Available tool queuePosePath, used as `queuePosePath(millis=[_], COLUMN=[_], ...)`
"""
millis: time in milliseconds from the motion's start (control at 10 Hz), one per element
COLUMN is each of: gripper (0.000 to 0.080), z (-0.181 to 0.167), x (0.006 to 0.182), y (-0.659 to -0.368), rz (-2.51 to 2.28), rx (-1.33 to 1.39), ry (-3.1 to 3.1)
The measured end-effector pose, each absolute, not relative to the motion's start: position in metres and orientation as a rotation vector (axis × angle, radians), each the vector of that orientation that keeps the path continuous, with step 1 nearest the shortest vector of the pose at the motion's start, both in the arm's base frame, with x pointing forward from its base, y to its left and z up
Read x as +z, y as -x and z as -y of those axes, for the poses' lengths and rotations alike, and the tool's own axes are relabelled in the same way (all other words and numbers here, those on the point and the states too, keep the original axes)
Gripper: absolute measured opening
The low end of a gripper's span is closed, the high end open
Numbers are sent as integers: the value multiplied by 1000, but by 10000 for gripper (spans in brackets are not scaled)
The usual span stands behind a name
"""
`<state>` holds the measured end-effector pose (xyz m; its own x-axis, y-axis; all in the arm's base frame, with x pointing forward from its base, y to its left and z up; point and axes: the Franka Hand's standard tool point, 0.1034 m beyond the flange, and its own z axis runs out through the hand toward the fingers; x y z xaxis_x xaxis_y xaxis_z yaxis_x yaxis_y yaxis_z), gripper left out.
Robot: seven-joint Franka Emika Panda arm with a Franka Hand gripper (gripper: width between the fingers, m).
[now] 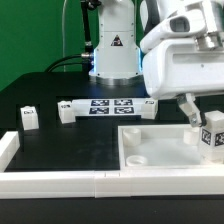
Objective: Assemble one leg
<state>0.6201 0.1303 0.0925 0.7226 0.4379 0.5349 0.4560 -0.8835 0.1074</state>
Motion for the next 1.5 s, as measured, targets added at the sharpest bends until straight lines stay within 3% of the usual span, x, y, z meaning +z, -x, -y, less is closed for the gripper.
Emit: queuePosePath(millis=[400,1100,1500], gripper=[649,649,649], z=[-129,-143,-130], x=[85,85,77], y=[-618,-623,-626], rz=[749,703,720], rx=[-785,183,165], ry=[2907,2985,2979])
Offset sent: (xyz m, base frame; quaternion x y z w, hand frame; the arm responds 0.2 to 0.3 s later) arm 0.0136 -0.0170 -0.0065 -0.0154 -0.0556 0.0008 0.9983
